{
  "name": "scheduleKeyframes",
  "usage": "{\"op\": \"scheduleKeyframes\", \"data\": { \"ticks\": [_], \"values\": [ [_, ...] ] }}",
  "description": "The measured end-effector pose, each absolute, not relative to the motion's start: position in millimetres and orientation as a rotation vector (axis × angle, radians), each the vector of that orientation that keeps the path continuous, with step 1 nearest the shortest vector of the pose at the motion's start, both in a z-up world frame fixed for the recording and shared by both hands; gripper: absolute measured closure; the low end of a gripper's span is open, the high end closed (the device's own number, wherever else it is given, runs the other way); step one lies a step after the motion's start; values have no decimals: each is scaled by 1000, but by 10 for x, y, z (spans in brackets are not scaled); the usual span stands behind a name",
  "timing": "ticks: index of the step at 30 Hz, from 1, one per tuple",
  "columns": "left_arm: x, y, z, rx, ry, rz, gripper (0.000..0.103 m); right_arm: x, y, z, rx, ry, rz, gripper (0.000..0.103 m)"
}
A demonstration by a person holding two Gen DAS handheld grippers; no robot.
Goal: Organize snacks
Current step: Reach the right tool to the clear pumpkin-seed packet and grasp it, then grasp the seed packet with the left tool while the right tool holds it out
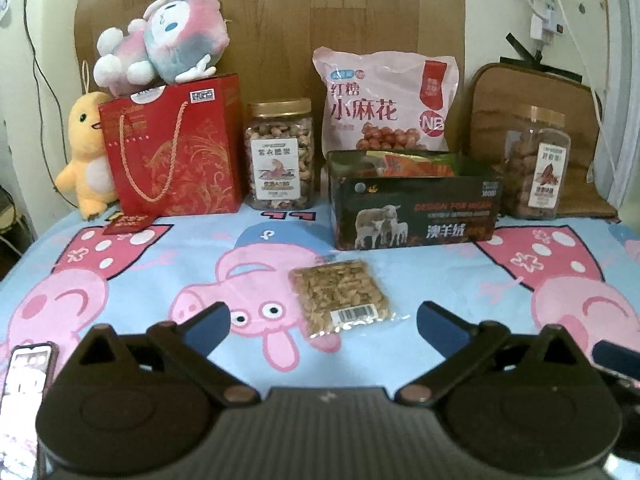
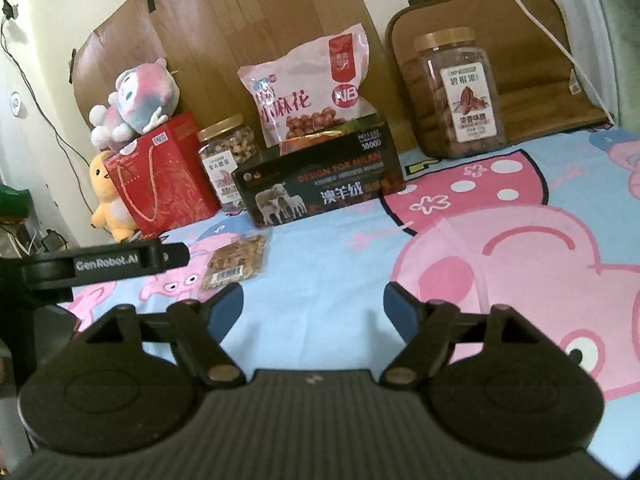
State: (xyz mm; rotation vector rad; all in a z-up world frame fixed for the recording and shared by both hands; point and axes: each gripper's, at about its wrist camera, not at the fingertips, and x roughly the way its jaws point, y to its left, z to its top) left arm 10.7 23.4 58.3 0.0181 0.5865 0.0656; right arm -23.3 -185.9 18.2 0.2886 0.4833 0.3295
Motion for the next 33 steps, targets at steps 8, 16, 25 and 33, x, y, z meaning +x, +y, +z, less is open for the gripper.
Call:
{"op": "scheduleKeyframes", "data": {
  "ticks": [8, 16, 25, 33],
  "values": [
    [127, 492, 592, 62, 566, 127, 0, -207, -1779, 202, 263, 481, 371, 21],
    [569, 1556, 380, -451, 715, -118, 3, 297, -1323, 224, 33, 517, 579, 21],
    [1210, 1152, 80, -386, 826, -291, 22, 1152, -660, 32, -189, 650, 715, 20],
    [1005, 1057, 169, -368, 775, -302, 32, 1048, -697, 3, -154, 573, 771, 51]
  ]
}}
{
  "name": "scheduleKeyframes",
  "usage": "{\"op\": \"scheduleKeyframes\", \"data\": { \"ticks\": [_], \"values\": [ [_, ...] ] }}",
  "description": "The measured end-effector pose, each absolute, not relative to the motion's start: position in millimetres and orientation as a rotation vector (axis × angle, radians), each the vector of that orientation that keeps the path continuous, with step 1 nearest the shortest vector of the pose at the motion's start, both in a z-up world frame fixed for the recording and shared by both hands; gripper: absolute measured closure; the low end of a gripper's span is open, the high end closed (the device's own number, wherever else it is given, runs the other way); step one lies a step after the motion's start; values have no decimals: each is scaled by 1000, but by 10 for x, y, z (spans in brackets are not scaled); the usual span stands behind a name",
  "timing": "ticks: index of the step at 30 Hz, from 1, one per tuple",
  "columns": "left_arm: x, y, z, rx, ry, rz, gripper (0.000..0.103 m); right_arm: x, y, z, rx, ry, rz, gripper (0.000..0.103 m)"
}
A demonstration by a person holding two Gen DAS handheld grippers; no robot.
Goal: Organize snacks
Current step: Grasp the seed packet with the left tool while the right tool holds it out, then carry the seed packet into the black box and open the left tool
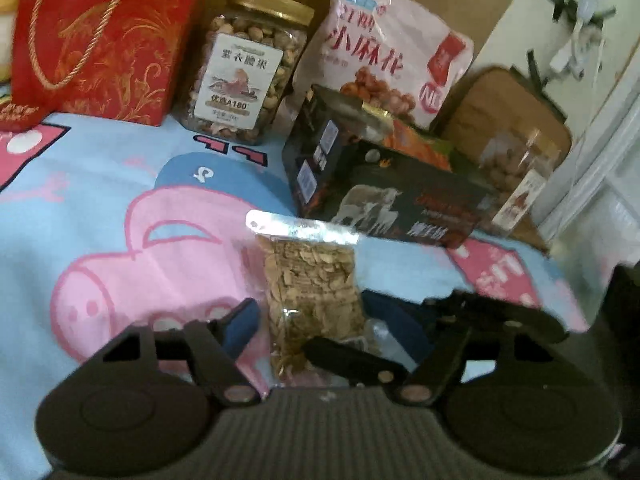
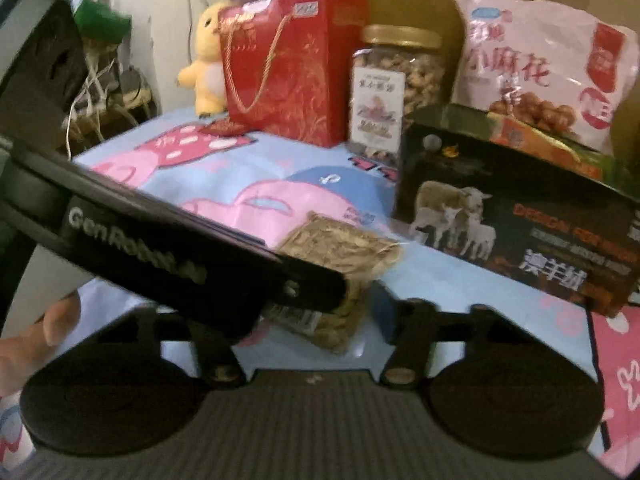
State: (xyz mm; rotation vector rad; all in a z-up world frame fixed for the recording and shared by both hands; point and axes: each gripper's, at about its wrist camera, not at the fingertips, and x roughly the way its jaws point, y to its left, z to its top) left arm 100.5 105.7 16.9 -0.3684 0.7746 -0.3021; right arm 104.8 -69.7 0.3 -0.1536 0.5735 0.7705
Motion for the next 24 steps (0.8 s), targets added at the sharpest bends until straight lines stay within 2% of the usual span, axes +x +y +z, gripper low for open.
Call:
{"op": "scheduleKeyframes", "data": {
  "ticks": [3, 6, 12, 14, 16, 19, 21, 23, 24],
  "values": [
    [938, 996, 348, -339, 719, -309, 32, 969, -741, 50, -131, 538, 759, 52],
    [973, 902, 685, -277, 636, -326, 32, 845, -770, 259, -138, 422, 728, 52],
    [1632, 647, 1127, -200, 553, -363, 29, 1229, -930, 769, -134, 268, 624, 52],
    [1964, 582, 1075, -199, 576, -351, 22, 1525, -956, 834, -135, 270, 591, 47],
    [2212, 535, 948, -176, 615, -314, 22, 1779, -946, 807, -154, 289, 560, 31],
    [2247, 553, 880, -172, 640, -233, 21, 1935, -1070, 728, -92, 370, 522, 31],
    [2130, 581, 914, -169, 621, -189, 9, 1798, -1226, 704, -32, 374, 512, 31],
    [1909, 593, 1003, -147, 566, -142, 3, 1584, -1373, 688, 16, 362, 467, 26],
    [1798, 590, 1054, -131, 541, -124, 0, 1417, -1453, 676, 47, 336, 437, 20]
  ]
}}
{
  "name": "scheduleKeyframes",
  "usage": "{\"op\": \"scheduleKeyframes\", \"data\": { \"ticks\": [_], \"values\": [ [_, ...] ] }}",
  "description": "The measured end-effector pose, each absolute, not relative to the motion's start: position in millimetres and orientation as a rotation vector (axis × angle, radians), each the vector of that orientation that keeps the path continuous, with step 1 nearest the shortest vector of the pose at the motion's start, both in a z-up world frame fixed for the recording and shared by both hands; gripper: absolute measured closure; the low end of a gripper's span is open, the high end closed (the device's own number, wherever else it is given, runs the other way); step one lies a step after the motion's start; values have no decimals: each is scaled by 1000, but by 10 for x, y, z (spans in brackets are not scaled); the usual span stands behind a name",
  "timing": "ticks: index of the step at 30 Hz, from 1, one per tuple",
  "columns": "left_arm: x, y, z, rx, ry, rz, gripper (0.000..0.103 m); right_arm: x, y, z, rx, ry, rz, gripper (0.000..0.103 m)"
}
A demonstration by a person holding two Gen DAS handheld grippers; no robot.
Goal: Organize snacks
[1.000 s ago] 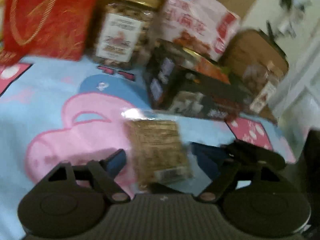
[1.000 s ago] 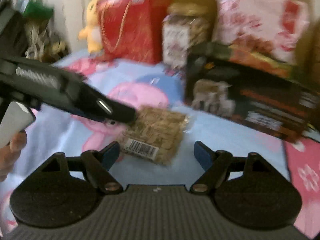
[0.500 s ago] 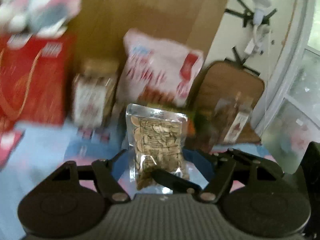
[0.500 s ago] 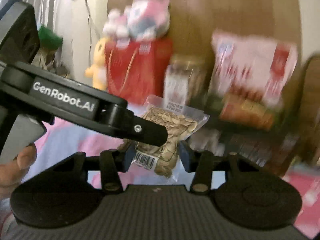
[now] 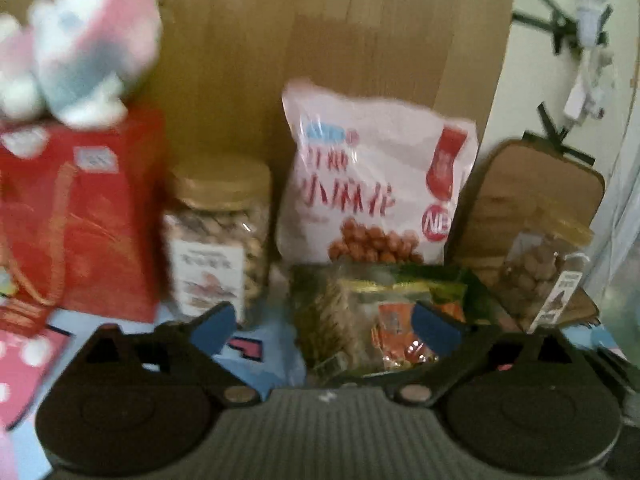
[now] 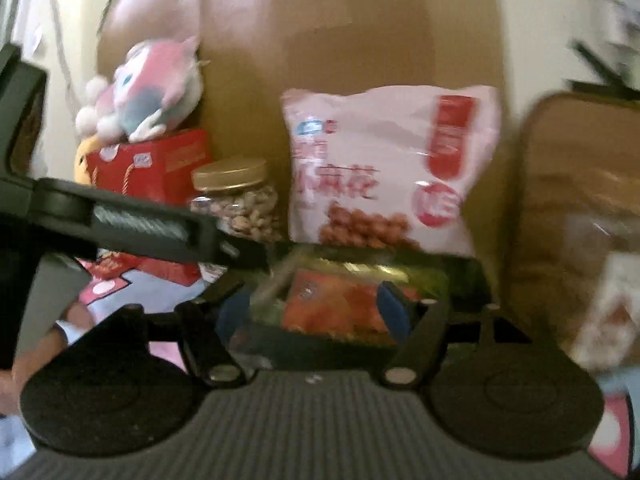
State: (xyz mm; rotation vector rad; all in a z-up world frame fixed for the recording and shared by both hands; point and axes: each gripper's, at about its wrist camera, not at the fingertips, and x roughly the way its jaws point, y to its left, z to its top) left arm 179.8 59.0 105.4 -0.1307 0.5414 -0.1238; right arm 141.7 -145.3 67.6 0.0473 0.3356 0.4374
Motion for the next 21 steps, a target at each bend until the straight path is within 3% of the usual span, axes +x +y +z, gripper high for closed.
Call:
{"op": "scheduleKeyframes", "data": {
  "ticks": [3, 6, 9, 11, 21],
  "values": [
    [1428, 521, 1190, -71, 507, -54, 0, 796, -1654, 621, 110, 157, 350, 0],
    [1112, 425, 1256, -43, 495, -33, 0, 346, -1719, 556, 66, 106, 248, 0],
    [802, 307, 1270, 3, 486, 8, 0, 241, -1778, 531, 104, 349, 297, 0],
    [591, 232, 1249, 32, 474, 32, 0, 124, -1846, 479, 186, 414, 290, 0],
    [-147, 33, 1130, 117, 441, 82, 0, -450, -1894, 520, 254, 406, 253, 0]
  ]
}}
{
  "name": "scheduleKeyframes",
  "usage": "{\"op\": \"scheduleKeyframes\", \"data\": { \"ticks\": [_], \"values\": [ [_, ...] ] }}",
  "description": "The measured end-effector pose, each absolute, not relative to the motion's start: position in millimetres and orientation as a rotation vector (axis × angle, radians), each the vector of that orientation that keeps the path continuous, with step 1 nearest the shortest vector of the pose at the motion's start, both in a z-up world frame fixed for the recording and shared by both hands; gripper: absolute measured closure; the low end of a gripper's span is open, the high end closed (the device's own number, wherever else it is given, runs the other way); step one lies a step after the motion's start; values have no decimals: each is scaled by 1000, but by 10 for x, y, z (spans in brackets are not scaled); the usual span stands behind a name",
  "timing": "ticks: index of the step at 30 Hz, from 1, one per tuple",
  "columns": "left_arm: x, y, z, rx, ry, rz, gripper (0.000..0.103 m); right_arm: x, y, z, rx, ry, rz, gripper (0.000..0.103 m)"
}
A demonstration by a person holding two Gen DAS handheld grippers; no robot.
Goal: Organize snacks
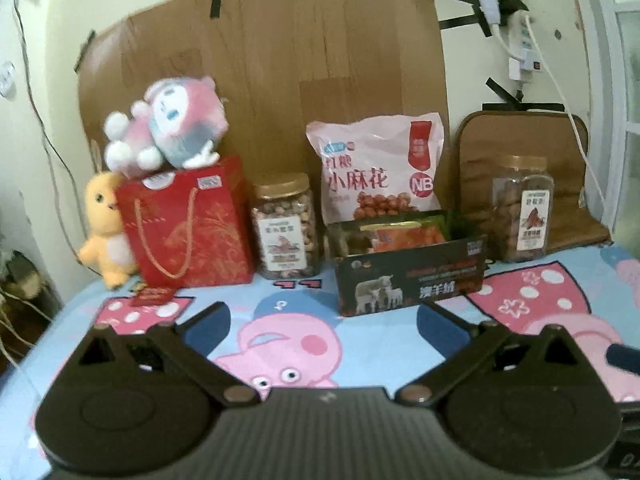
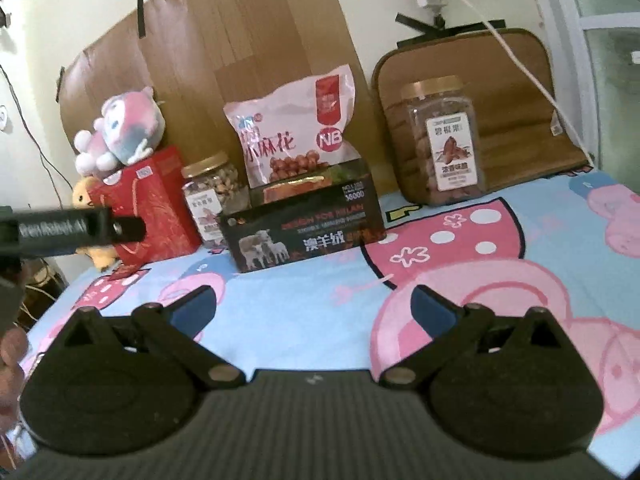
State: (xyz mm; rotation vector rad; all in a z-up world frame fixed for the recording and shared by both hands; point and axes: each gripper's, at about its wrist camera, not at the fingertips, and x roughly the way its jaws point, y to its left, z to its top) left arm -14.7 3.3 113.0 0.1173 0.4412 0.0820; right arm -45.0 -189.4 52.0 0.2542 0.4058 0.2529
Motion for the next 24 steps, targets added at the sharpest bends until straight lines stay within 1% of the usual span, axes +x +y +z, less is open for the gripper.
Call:
{"op": "scheduleKeyframes", "data": {
  "ticks": [12, 24],
  "values": [
    [-579, 61, 1109, 117, 433, 120, 0, -710, -1801, 630, 245, 377, 269, 0],
    [-650, 66, 1093, 122, 441, 136, 0, -805, -1733, 667, 230, 355, 286, 0]
  ]
}}
